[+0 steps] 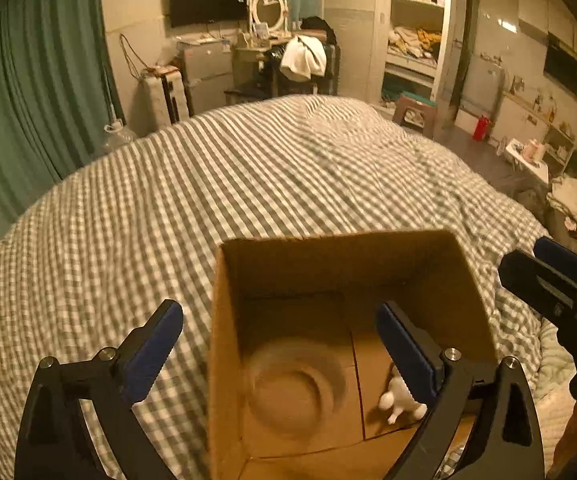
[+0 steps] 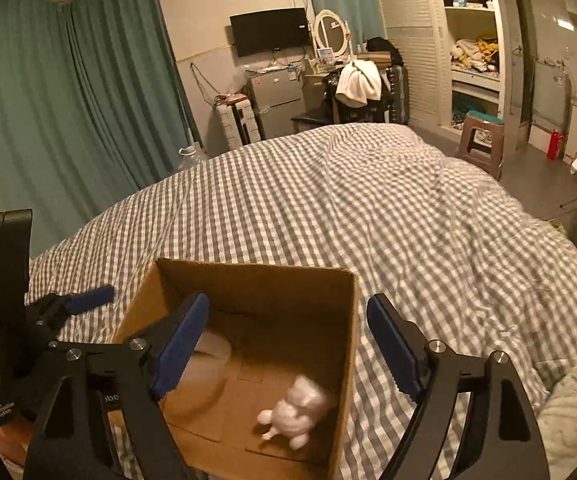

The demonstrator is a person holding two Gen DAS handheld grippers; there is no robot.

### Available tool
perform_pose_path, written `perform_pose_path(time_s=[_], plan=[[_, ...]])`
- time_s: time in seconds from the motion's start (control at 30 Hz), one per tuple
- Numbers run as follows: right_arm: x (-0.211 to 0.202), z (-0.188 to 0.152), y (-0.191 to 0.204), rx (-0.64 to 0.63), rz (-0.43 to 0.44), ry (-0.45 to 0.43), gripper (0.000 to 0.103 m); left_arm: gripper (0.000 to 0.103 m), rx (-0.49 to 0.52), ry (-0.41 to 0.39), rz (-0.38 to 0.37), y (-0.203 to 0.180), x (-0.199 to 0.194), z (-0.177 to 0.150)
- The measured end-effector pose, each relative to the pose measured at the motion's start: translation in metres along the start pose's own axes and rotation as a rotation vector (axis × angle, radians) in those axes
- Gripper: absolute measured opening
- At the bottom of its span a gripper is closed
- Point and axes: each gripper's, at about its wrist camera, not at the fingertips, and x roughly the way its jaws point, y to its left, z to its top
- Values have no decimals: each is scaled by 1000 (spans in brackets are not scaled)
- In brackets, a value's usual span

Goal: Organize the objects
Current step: 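Open both tools to drop the tape roll and figurine in the box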

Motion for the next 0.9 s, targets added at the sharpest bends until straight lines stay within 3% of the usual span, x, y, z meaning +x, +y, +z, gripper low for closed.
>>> perform_pose_path(time_s=[0.5,0.73,0.9], plan=[[-142,12,44,-82,-76,-124,82,102,-82,-205,56,31,-155,-9],[-187,-13,61,-120,-97,-137,82,102,-92,-238,46,37,-191,-37],[-196,-38,69,-147,-113,-119,82,102,-77,-225,55,34,-190,-58]])
